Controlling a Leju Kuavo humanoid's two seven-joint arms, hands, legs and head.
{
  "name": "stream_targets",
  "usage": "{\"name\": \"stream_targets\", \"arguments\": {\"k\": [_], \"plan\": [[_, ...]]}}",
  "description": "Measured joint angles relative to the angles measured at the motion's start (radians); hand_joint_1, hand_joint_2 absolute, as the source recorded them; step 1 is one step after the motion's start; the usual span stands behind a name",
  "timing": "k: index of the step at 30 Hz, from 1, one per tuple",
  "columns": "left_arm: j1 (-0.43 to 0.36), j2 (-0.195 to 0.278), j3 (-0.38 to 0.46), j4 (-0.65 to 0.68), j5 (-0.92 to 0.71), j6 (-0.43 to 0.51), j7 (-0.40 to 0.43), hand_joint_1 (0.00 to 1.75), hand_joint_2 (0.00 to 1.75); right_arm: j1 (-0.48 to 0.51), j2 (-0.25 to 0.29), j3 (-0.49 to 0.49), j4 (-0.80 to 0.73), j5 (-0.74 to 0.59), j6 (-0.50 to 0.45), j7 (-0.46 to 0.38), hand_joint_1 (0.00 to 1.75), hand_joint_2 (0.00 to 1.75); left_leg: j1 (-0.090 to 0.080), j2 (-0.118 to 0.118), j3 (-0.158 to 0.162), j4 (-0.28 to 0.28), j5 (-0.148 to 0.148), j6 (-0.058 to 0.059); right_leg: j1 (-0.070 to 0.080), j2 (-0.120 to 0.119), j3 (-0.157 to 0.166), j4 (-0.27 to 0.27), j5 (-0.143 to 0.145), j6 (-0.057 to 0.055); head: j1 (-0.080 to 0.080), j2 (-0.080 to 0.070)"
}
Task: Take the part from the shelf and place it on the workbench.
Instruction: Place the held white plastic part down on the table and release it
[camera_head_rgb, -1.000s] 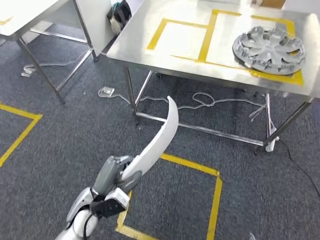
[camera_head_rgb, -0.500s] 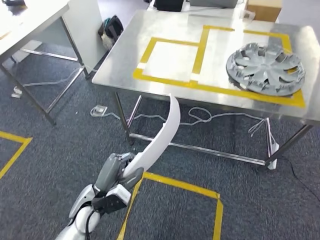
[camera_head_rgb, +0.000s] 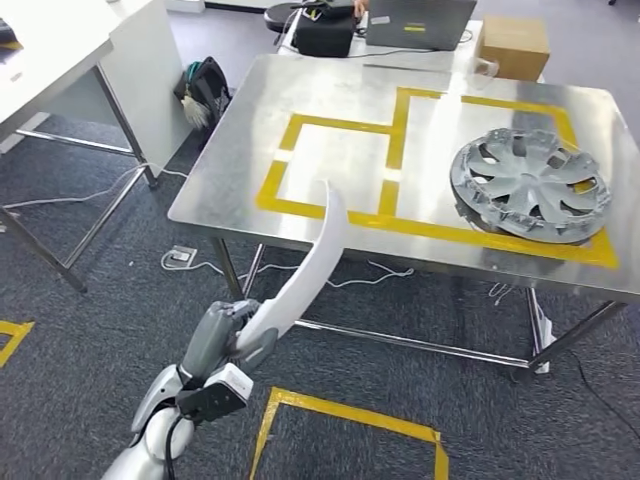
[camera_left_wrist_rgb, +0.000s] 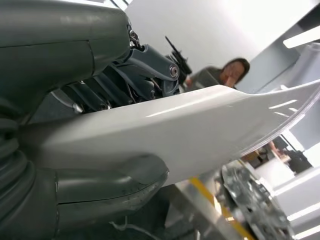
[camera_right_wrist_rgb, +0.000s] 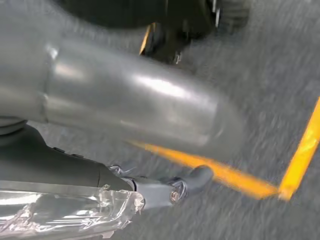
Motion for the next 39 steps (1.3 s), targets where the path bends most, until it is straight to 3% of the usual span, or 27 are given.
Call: {"name": "stream_targets", "arguments": {"k": [2,4,5,6,7,8,10,11,12,14,15,17,18,20,22,23,26,27,29,30,32,33,34,36,37,38,39], "plan": [[-0.001,0.002,0.002,0.003,0.0,0.003,0.0,1.75,1.75,-0.002,-0.001,0.001,0.007,0.003,0.006,0.011,0.0,0.0,-0.001,0.006,0.031,0.0,0.017,0.013,-0.003,-0.01,-0.07,0.114,-0.028,0.007,0.006,0.0],[0.0,0.004,0.002,0.008,0.0,0.004,0.0,1.75,1.75,0.003,-0.001,0.001,0.012,0.007,0.01,0.021,0.0,0.0,-0.006,0.006,0.053,0.002,0.002,0.02,-0.004,-0.012,-0.161,0.197,-0.11,0.013,0.009,0.0],[-0.001,0.005,0.001,0.01,0.0,0.004,0.0,1.75,1.75,0.007,-0.001,0.001,0.014,0.009,0.012,0.024,0.0,0.0,-0.008,0.004,0.065,0.002,-0.01,0.022,-0.003,-0.012,-0.194,0.201,-0.151,0.013,0.009,0.0],[-0.001,0.006,0.002,0.012,0.0,0.004,0.0,1.75,1.75,0.011,-0.001,0.001,0.016,0.011,0.015,0.026,0.0,0.0,-0.011,0.002,0.077,0.002,-0.022,0.022,-0.002,-0.012,-0.216,0.179,-0.171,0.01,0.01,0.0],[-0.001,0.008,0.002,0.014,0.0,0.005,0.0,1.75,1.75,0.013,-0.001,0.001,0.018,0.013,0.017,0.028,0.0,0.0,-0.014,0.001,0.091,0.002,-0.035,0.022,-0.001,-0.012,-0.229,0.138,-0.159,0.006,0.011,0.0],[-0.002,0.008,0.002,0.016,0.0,0.005,0.0,1.75,1.75,0.015,-0.001,0.001,0.02,0.016,0.019,0.029,0.0,0.0,-0.016,0.001,0.105,0.002,-0.048,0.022,0.001,-0.012,-0.232,0.092,-0.105,0.0,0.01,0.0],[-0.004,0.009,0.002,0.021,0.0,0.006,0.0,1.75,1.75,0.017,-0.001,0.001,0.024,0.02,0.021,0.03,0.0,0.0,-0.018,-0.001,0.129,0.003,-0.074,0.017,0.007,-0.016,-0.222,0.022,0.033,-0.013,0.009,0.0],[-0.006,0.01,0.002,0.023,0.0,0.006,0.0,1.75,1.75,0.017,-0.001,0.001,0.025,0.021,0.022,0.031,0.0,0.0,-0.017,-0.002,0.138,0.002,-0.081,0.012,0.011,-0.017,-0.214,0.006,0.078,-0.019,0.007,0.0],[-0.009,0.01,0.002,0.025,0.0,0.006,0.0,1.75,1.75,0.016,-0.001,0.001,0.026,0.022,0.023,0.031,0.0,0.0,-0.014,-0.002,0.143,0.006,-0.081,0.006,0.016,-0.019,-0.206,-0.006,0.09,-0.024,0.007,0.0],[-0.017,0.01,0.001,0.025,0.0,0.007,0.0,1.75,1.75,0.01,-0.002,0.001,0.027,0.024,0.023,0.031,0.0,0.0,-0.01,-0.002,0.132,0.043,-0.056,-0.008,0.018,-0.013,-0.176,-0.031,0.081,-0.033,0.007,0.0],[-0.021,0.01,0.001,0.026,0.0,0.007,0.0,1.75,1.75,0.008,-0.002,0.001,0.027,0.025,0.022,0.03,0.0,0.0,-0.009,-0.001,0.107,0.085,-0.033,-0.014,0.015,-0.012,-0.156,-0.046,0.077,-0.038,0.005,0.0],[-0.025,0.012,0.0,0.027,0.0,0.008,0.0,1.75,1.75,0.005,-0.003,0.001,0.027,0.029,0.022,0.028,0.0,0.0,-0.008,-0.001,0.027,0.19,-0.005,-0.024,0.008,-0.009,-0.111,-0.077,0.066,-0.043,-0.002,0.0],[-0.025,0.014,0.0,0.028,0.0,0.009,0.0,1.75,1.75,0.005,-0.003,0.002,0.027,0.03,0.022,0.027,0.0,0.0,-0.007,0.0,-0.02,0.232,-0.015,-0.028,0.004,-0.008,-0.089,-0.091,0.059,-0.044,-0.005,0.0],[-0.024,0.018,0.0,0.033,0.0,0.009,0.0,1.75,1.75,0.007,-0.003,0.003,0.027,0.034,0.023,0.025,0.0,0.0,-0.005,0.0,-0.102,0.267,-0.077,-0.033,-0.002,-0.005,-0.042,-0.114,0.037,-0.039,-0.005,0.0],[-0.024,0.022,0.0,0.038,-0.001,0.008,0.0,1.75,1.75,0.009,-0.002,0.006,0.028,0.041,0.024,0.021,0.0,0.0,-0.005,0.0,-0.146,0.227,-0.124,-0.035,-0.01,0.0,0.007,-0.13,0.007,-0.033,-0.006,0.0],[-0.024,0.024,0.0,0.039,-0.003,0.008,0.0,1.75,1.75,0.009,-0.002,0.008,0.028,0.046,0.024,0.019,0.0,0.0,-0.005,0.001,-0.153,0.182,-0.102,-0.037,-0.014,0.002,0.031,-0.135,-0.011,-0.029,-0.006,0.0],[-0.027,0.032,-0.002,0.045,-0.013,0.008,-0.002,1.75,1.75,0.006,-0.002,0.013,0.028,0.056,0.023,0.012,0.0,0.0,-0.003,0.015,-0.15,0.012,0.133,-0.038,-0.015,0.007,0.094,-0.147,-0.075,-0.013,-0.013,0.0],[-0.029,0.034,-0.004,0.047,-0.017,0.008,-0.003,1.75,1.75,0.005,-0.002,0.014,0.028,0.058,0.022,0.009,0.0,0.0,-0.003,0.017,-0.147,-0.016,0.184,-0.035,-0.013,0.007,0.117,-0.154,-0.088,-0.005,-0.014,0.0],[-0.036,0.035,-0.008,0.048,-0.026,0.009,-0.004,1.75,1.75,0.0,-0.002,0.017,0.028,0.063,0.02,0.003,0.0,0.0,-0.002,0.013,-0.137,-0.016,0.177,-0.025,-0.013,0.006,0.131,-0.143,-0.075,0.007,-0.011,0.0],[-0.041,0.035,-0.01,0.049,-0.029,0.01,-0.005,1.75,1.75,-0.003,-0.002,0.017,0.028,0.065,0.019,0.0,0.0,0.0,-0.001,0.009,-0.127,-0.016,0.167,-0.017,-0.013,0.004,0.115,-0.1,-0.05,0.012,-0.009,0.0],[-0.049,0.037,-0.014,0.052,-0.037,0.012,-0.006,1.75,1.75,-0.012,-0.002,0.019,0.028,0.07,0.018,-0.008,0.0,0.0,-0.001,0.008,-0.098,-0.016,0.146,-0.003,-0.013,-0.003,0.026,0.043,-0.027,0.016,-0.005,0.0],[-0.052,0.038,-0.017,0.055,-0.041,0.013,-0.006,1.75,1.75,-0.014,-0.001,0.02,0.028,0.073,0.017,-0.013,0.0,0.0,-0.002,0.007,-0.081,-0.016,0.131,0.002,-0.011,-0.008,-0.028,0.112,-0.049,0.015,-0.003,0.0],[-0.054,0.039,-0.02,0.058,-0.045,0.013,-0.006,1.75,1.75,-0.015,-0.001,0.021,0.028,0.075,0.016,-0.018,0.0,0.0,-0.003,0.006,-0.064,-0.016,0.115,0.007,-0.008,-0.011,-0.08,0.159,-0.097,0.013,-0.003,0.0],[-0.056,0.042,-0.028,0.067,-0.051,0.014,-0.006,1.75,1.75,-0.013,-0.001,0.022,0.028,0.08,0.013,-0.027,0.0,0.0,-0.006,0.002,-0.025,-0.016,0.08,0.011,-0.003,-0.012,-0.163,0.183,-0.212,0.007,0.001,0.0],[-0.057,0.043,-0.03,0.071,-0.054,0.014,-0.006,1.75,1.75,-0.013,-0.001,0.023,0.028,0.081,0.012,-0.03,0.0,0.0,-0.008,-0.001,-0.003,-0.016,0.063,0.012,-0.001,-0.012,-0.192,0.166,-0.239,0.004,0.003,0.0],[-0.059,0.043,-0.033,0.074,-0.055,0.014,-0.006,1.75,1.75,-0.013,-0.001,0.023,0.028,0.082,0.011,-0.032,0.0,0.0,-0.01,-0.002,0.022,-0.016,0.045,0.012,0.001,-0.012,-0.215,0.134,-0.222,-0.001,0.005,0.0],[-0.059,0.043,-0.035,0.077,-0.055,0.014,-0.006,1.75,1.75,-0.013,-0.001,0.024,0.029,0.082,0.011,-0.033,0.0,0.0,-0.012,-0.002,0.041,-0.018,0.028,0.011,0.002,-0.013,-0.232,0.089,-0.155,-0.006,0.005,0.0]]}}
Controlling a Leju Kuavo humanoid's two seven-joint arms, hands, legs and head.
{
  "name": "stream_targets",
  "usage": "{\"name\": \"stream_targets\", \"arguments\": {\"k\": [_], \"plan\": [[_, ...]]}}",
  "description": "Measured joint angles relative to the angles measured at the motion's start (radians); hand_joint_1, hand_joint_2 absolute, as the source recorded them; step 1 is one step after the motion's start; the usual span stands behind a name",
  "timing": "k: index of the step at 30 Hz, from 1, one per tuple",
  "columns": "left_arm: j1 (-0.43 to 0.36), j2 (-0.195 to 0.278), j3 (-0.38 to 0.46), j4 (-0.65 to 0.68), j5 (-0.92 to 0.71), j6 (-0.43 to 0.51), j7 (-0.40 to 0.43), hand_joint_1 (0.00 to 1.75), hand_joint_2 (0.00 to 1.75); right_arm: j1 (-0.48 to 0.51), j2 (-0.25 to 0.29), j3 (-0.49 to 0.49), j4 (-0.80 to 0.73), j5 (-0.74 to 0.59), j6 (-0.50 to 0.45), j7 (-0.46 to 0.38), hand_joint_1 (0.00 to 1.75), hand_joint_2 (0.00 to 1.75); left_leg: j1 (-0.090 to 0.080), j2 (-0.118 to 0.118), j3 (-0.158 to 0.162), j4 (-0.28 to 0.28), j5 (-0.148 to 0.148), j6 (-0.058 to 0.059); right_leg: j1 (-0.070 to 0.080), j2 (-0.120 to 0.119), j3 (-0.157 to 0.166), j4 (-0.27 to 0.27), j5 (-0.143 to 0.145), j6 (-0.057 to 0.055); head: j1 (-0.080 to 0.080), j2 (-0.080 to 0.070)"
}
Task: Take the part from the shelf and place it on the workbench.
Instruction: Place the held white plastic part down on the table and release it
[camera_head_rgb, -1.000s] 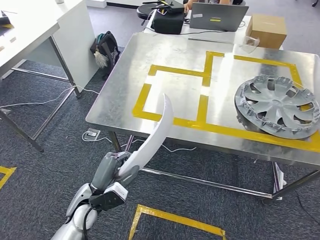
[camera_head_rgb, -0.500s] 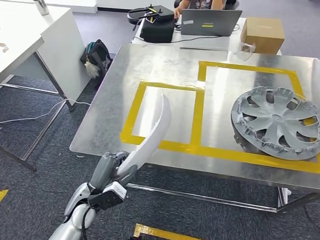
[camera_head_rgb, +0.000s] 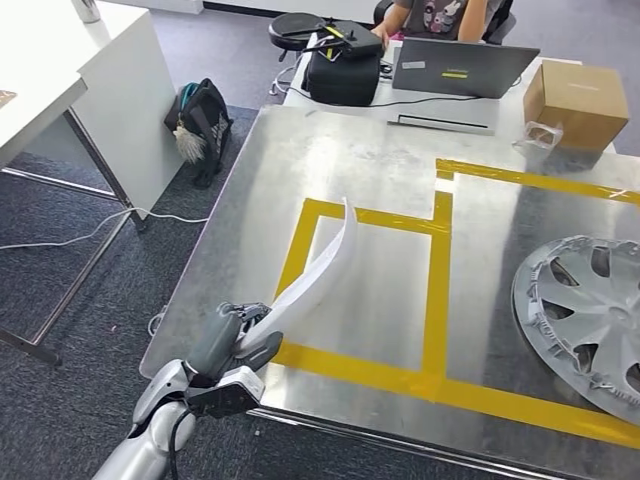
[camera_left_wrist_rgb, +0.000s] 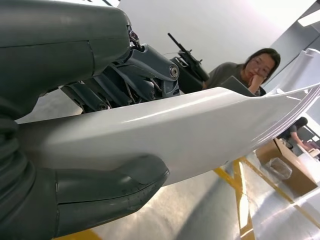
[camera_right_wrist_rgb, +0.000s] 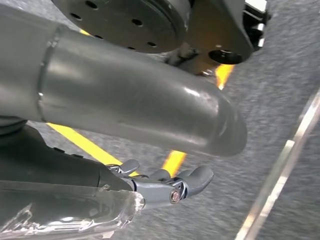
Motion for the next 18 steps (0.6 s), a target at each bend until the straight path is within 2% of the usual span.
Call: {"name": "stream_targets", "arguments": {"k": [2,3,4,7,8,10,14,16,18], "plan": [[-0.004,0.0,-0.003,0.008,-0.002,0.0,0.0,1.75,1.75,0.003,0.001,0.001,0.002,0.001,-0.001,-0.002,0.0,0.0,-0.005,-0.004,0.033,0.003,-0.031,-0.005,0.004,-0.001,-0.022,-0.082,0.194,-0.01,0.0,0.0],[-0.006,0.001,-0.004,0.012,-0.007,0.002,0.002,1.75,1.75,0.004,0.002,0.001,0.003,0.003,-0.001,-0.003,0.0,0.0,-0.007,-0.006,0.042,0.004,-0.042,-0.009,0.005,-0.001,-0.024,-0.105,0.264,-0.014,-0.002,0.0],[-0.008,0.001,-0.005,0.015,-0.014,0.005,0.006,1.75,1.75,0.004,0.003,0.001,0.004,0.004,-0.001,-0.004,0.0,0.0,-0.009,-0.008,0.051,0.006,-0.05,-0.011,0.005,-0.001,-0.022,-0.115,0.302,-0.012,-0.002,0.0],[-0.016,0.003,-0.007,0.023,-0.041,0.018,0.018,1.75,1.75,-0.004,0.005,0.001,0.004,0.008,-0.003,-0.007,0.0,0.0,-0.01,-0.006,0.056,0.002,-0.051,0.005,0.003,0.008,-0.012,-0.122,0.315,0.004,-0.006,0.0],[-0.019,0.004,-0.007,0.026,-0.047,0.022,0.02,1.75,1.75,-0.006,0.006,0.001,0.004,0.008,-0.003,-0.008,0.0,0.0,-0.01,-0.006,0.056,0.0,-0.049,0.01,0.002,0.011,-0.012,-0.123,0.312,0.005,-0.007,0.0],[-0.022,0.006,-0.008,0.033,-0.054,0.027,0.025,1.75,1.75,-0.007,0.006,0.001,0.004,0.009,-0.004,-0.008,0.0,0.0,-0.01,-0.005,0.058,-0.001,-0.047,0.008,0.002,0.015,-0.011,-0.124,0.306,-0.001,-0.007,0.0],[-0.024,0.009,-0.008,0.044,-0.063,0.036,0.027,0.0,1.75,-0.006,0.006,0.001,0.004,0.01,-0.003,-0.007,0.0,0.0,-0.01,-0.005,0.061,-0.008,-0.045,0.005,0.004,0.019,-0.011,-0.125,0.298,-0.012,-0.007,0.0],[-0.025,0.01,-0.008,0.049,-0.073,0.042,0.027,0.0,0.87,-0.005,0.006,0.001,0.004,0.013,-0.003,-0.006,0.0,0.0,-0.009,-0.004,0.066,-0.021,-0.054,-0.002,0.006,0.019,-0.013,-0.124,0.296,-0.017,-0.007,0.0],[-0.025,0.013,-0.009,0.054,-0.082,0.048,0.026,0.0,0.0,-0.005,0.006,0.001,0.004,0.015,-0.003,-0.005,0.0,0.0,-0.006,-0.004,0.072,-0.033,-0.062,-0.017,0.009,0.018,-0.014,-0.124,0.295,-0.02,-0.006,0.0]]}}
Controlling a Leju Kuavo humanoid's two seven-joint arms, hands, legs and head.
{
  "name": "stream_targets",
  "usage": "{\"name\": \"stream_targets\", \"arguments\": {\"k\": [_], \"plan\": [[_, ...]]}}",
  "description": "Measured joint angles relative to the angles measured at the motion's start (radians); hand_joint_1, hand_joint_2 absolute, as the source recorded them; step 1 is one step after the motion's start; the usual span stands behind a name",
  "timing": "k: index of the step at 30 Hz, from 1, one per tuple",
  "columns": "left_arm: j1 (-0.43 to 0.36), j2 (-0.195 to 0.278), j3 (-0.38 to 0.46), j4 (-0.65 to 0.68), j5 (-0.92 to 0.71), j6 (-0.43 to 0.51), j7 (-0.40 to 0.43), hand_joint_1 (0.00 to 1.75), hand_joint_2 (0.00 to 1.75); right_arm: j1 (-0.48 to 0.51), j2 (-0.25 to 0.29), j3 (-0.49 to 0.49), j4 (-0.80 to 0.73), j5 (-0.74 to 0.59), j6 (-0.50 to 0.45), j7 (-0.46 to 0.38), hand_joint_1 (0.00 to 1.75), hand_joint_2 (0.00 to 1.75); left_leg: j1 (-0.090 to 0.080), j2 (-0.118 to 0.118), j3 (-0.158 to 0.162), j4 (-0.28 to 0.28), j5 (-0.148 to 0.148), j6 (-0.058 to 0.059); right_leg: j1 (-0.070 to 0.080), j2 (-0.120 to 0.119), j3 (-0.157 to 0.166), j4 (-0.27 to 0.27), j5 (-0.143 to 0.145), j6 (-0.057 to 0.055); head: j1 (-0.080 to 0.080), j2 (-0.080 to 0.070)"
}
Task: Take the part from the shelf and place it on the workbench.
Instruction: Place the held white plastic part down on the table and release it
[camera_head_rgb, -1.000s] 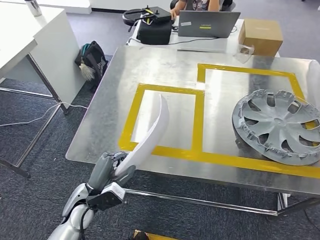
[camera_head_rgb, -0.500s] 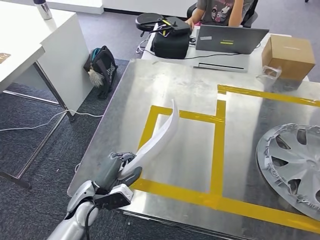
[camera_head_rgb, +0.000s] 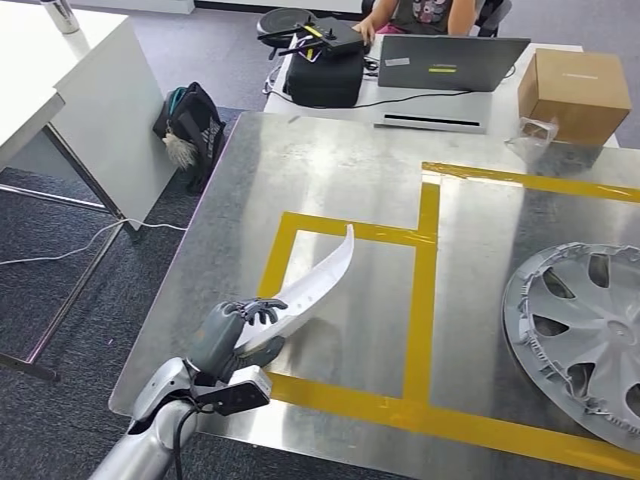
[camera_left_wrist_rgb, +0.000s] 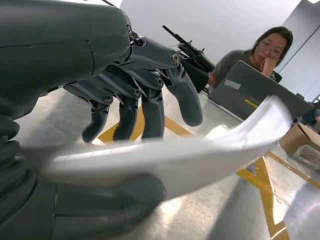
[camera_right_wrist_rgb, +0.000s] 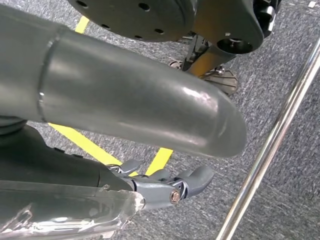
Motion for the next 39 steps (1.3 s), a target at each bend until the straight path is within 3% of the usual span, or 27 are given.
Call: {"name": "stream_targets", "arguments": {"k": [2,8,14,18,20,22,23,24,25,26,27,28,30,32,34,37,38,39], "plan": [[0.001,0.002,0.0,0.003,-0.001,0.009,-0.002,0.0,0.0,0.0,0.0,0.0,0.0,0.001,0.0,0.001,0.0,0.0,0.002,0.0,0.002,-0.003,-0.001,-0.008,0.001,-0.001,0.001,0.0,0.001,-0.002,0.0,0.0],[0.002,0.003,0.0,0.004,0.002,0.018,-0.003,0.0,0.0,0.001,0.0,0.0,0.0,0.004,0.0,0.008,0.0,0.0,0.0,0.0,0.008,-0.002,-0.001,-0.008,-0.001,-0.001,0.012,-0.002,0.003,-0.002,0.0,0.0],[0.003,0.003,0.0,0.004,0.017,0.027,-0.012,0.0,0.0,0.001,0.0,0.0,0.0,0.007,0.001,0.012,0.0,0.0,-0.006,0.0,0.011,0.005,-0.003,0.005,-0.008,-0.001,0.017,-0.006,0.007,0.007,0.0,0.0],[0.003,0.001,0.0,0.003,0.022,0.03,-0.016,0.0,0.0,0.001,0.0,0.0,0.0,0.008,0.002,0.013,0.0,0.0,-0.002,0.003,0.017,-0.013,0.013,0.019,-0.008,-0.003,0.013,-0.004,0.004,0.02,0.001,0.0],[0.004,0.0,0.0,0.003,0.023,0.03,-0.017,0.0,0.0,0.001,0.0,0.0,0.0,0.009,0.002,0.013,0.0,0.0,0.007,0.007,0.024,-0.025,0.024,0.023,-0.009,-0.008,-0.022,0.068,-0.04,0.03,0.005,0.0],[0.008,0.0,0.0,0.003,0.028,0.031,-0.022,0.0,0.0,0.001,0.0,0.0,0.0,0.009,0.003,0.013,0.0,0.0,0.01,0.01,0.024,-0.025,0.026,0.024,-0.015,-0.014,-0.082,0.201,-0.1,0.042,0.008,0.0],[0.011,0.001,0.0,0.003,0.031,0.032,-0.026,0.0,0.0,0.002,0.0,0.0,0.0,0.009,0.004,0.014,0.0,0.0,0.011,0.011,0.025,-0.025,0.025,0.023,-0.019,-0.015,-0.104,0.249,-0.112,0.048,0.008,0.0],[0.013,0.001,0.0,0.003,0.035,0.033,-0.031,0.0,0.0,0.002,0.0,0.0,0.0,0.009,0.004,0.014,0.0,0.0,0.014,0.011,0.026,-0.024,0.023,0.02,-0.024,-0.017,-0.111,0.264,-0.104,0.054,0.007,0.0],[0.014,0.001,0.0,0.003,0.038,0.035,-0.034,0.0,0.0,0.003,0.0,0.0,0.0,0.009,0.005,0.014,0.0,0.0,0.019,0.011,0.027,-0.022,0.021,0.016,-0.028,-0.018,-0.097,0.236,-0.077,0.061,0.007,0.0],[0.015,0.001,0.0,0.003,0.041,0.036,-0.037,0.0,0.0,0.003,0.0,0.0,0.0,0.009,0.005,0.014,0.0,0.0,0.024,0.011,0.029,-0.018,0.016,0.009,-0.034,-0.02,-0.066,0.175,-0.039,0.07,0.007,0.0],[0.015,0.002,0.0,0.003,0.045,0.039,-0.039,0.0,0.0,0.002,0.0,0.0,0.0,0.01,0.005,0.013,0.0,0.0,0.028,0.01,0.029,-0.013,0.01,0.0,-0.037,-0.021,-0.031,0.109,-0.015,0.08,0.008,0.0],[0.015,0.002,0.0,0.003,0.048,0.041,-0.042,0.0,0.0,0.001,0.001,0.0,0.0,0.01,0.006,0.013,0.0,0.0,0.03,0.01,0.026,-0.005,0.004,-0.01,-0.038,-0.02,0.001,0.057,0.002,0.083,0.012,0.0],[0.016,0.003,0.0,0.003,0.053,0.044,-0.048,0.0,0.0,-0.002,0.004,0.0,0.002,0.012,0.009,0.012,0.0,0.0,0.028,0.008,0.019,0.011,-0.004,-0.024,-0.038,-0.016,0.022,0.023,-0.006,0.071,0.013,0.0],[0.016,0.003,0.001,0.003,0.056,0.045,-0.051,0.0,0.0,-0.003,0.005,0.0,0.002,0.013,0.009,0.011,0.0,0.0,0.027,0.007,0.013,0.02,-0.007,-0.032,-0.038,-0.015,0.013,0.028,-0.01,0.044,0.009,0.0],[0.016,0.004,0.001,0.003,0.06,0.045,-0.053,0.0,0.0,-0.003,0.005,-0.001,0.002,0.014,0.009,0.01,0.0,0.0,0.028,0.009,-0.004,0.052,-0.037,-0.038,-0.036,-0.015,0.004,0.031,-0.007,0.024,0.005,0.0],[0.017,0.004,0.001,0.003,0.068,0.046,-0.056,0.0,0.0,-0.004,0.005,-0.001,0.002,0.015,0.009,0.01,0.0,0.0,0.025,0.011,-0.085,0.228,-0.14,-0.037,-0.029,-0.017,-0.015,0.029,0.005,0.003,-0.002,0.0],[0.018,0.005,0.001,0.003,0.069,0.046,-0.056,0.0,0.0,-0.004,0.005,-0.001,0.002,0.015,0.009,0.01,0.0,0.0,0.023,0.011,-0.109,0.283,-0.16,-0.034,-0.026,-0.018,-0.022,0.029,0.01,-0.001,-0.003,0.0],[0.02,0.005,0.001,0.003,0.07,0.046,-0.056,0.0,0.0,-0.004,0.005,-0.001,0.002,0.015,0.009,0.01,0.0,0.0,0.022,0.011,-0.119,0.309,-0.161,-0.029,-0.022,-0.018,-0.028,0.029,0.015,-0.004,-0.004,0.0]]}}
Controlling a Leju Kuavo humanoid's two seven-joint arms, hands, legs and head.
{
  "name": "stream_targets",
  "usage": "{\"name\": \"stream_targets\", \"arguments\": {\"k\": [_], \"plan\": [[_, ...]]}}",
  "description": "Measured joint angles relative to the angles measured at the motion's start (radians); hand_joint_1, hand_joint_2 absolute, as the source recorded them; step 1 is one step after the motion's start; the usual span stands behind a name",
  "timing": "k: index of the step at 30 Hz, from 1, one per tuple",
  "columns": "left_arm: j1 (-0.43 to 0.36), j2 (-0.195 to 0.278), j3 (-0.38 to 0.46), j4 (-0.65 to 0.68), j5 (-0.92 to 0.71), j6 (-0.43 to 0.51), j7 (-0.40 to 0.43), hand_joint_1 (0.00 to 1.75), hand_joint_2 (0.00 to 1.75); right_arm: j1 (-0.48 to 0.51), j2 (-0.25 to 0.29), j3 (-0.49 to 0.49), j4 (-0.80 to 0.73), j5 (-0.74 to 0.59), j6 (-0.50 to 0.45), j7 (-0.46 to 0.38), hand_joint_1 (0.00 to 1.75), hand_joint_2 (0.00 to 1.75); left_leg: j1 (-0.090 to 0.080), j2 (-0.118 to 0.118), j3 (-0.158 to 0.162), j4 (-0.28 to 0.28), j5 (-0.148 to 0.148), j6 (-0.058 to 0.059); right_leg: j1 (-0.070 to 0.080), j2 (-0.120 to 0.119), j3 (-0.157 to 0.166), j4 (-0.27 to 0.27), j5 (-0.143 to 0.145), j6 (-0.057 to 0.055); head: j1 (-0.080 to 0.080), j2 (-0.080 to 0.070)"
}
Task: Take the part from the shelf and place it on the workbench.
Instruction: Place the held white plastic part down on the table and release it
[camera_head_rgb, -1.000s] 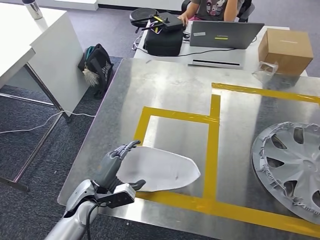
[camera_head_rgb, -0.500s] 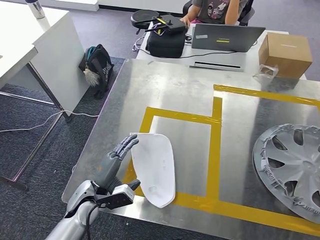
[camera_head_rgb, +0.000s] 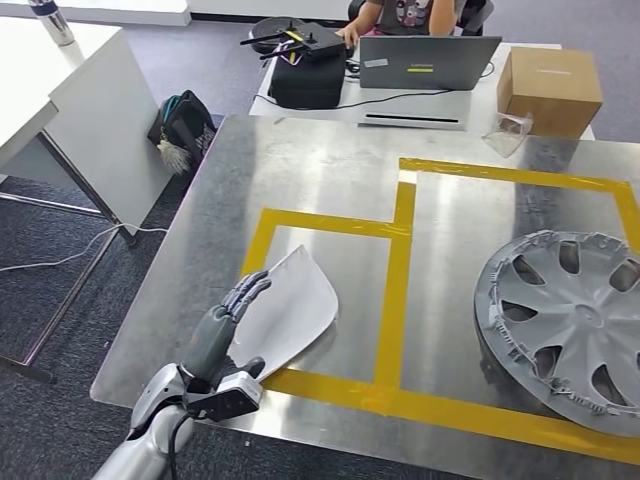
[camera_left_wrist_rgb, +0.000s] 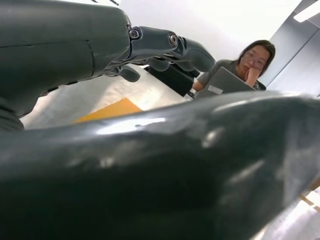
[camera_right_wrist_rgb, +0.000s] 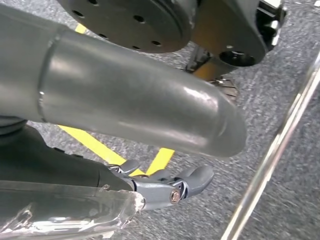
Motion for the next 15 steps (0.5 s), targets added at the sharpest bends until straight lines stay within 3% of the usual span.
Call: {"name": "stream_targets", "arguments": {"k": [1,2,4,5,6,9,11,13,15], "plan": [[0.001,0.0,0.0,0.0,0.001,0.0,0.0,0.0,0.0,0.0,0.0,0.0,0.0,0.0,0.0,0.0,0.0,0.0,-0.003,0.0,0.007,-0.009,0.017,0.007,0.004,0.0,-0.006,0.0,0.006,-0.002,0.0,0.0],[0.002,0.0,0.0,0.0,0.001,0.0,0.0,0.0,0.0,0.0,0.0,0.0,0.0,0.0,0.0,0.0,0.0,0.0,-0.007,0.0,0.034,-0.056,0.049,0.017,0.008,0.001,-0.013,0.0,0.012,-0.003,0.0,0.0],[0.0,0.0,0.0,0.0,0.002,0.0,-0.001,0.0,0.0,0.0,0.001,0.0,0.0,0.0,0.002,-0.001,0.0,0.0,-0.02,0.001,0.106,-0.19,0.106,0.04,0.012,0.001,-0.024,0.0,0.026,-0.002,0.0,0.0],[-0.001,0.0,0.001,-0.001,0.002,0.0,-0.001,0.0,0.0,0.001,0.001,0.0,0.0,0.0,0.003,-0.001,0.0,0.0,-0.026,0.002,0.131,-0.242,0.121,0.046,0.012,0.001,-0.029,-0.002,0.034,0.001,0.0,0.0],[-0.001,0.0,0.001,-0.001,0.003,0.0,-0.002,0.0,0.0,0.001,0.002,0.0,0.0,0.0,0.004,-0.002,0.0,0.0,-0.031,0.002,0.141,-0.271,0.129,0.049,0.01,0.001,-0.032,-0.007,0.044,0.006,0.001,0.0],[0.001,0.0,0.002,-0.002,0.004,0.0,-0.003,0.0,0.0,0.004,0.002,0.0,0.0,-0.001,0.006,-0.002,0.0,0.0,-0.034,0.004,0.132,-0.313,0.168,0.051,0.004,0.0,-0.042,-0.039,0.071,0.024,0.001,0.0],[0.002,-0.001,0.002,-0.002,0.004,-0.001,-0.005,0.0,0.0,0.008,0.002,0.0,0.0,-0.001,0.007,-0.003,0.0,0.0,-0.027,0.005,0.126,-0.343,0.199,0.058,0.005,0.0,-0.062,-0.008,0.032,0.033,0.007,0.0],[0.004,-0.001,0.002,-0.002,0.004,-0.002,-0.006,0.0,0.0,0.01,0.002,0.0,0.0,-0.002,0.011,-0.004,0.0,0.0,-0.022,0.008,0.119,-0.348,0.211,0.062,0.004,0.001,-0.095,0.112,-0.044,0.039,0.015,0.0],[0.007,-0.001,0.002,-0.001,0.004,-0.003,-0.006,0.0,0.0,0.009,0.002,0.0,0.0,-0.003,0.014,-0.005,0.0,0.0,-0.016,0.012,0.116,-0.345,0.211,0.061,0.0,0.0,-0.119,0.214,-0.076,0.047,0.017,0.0]]}}
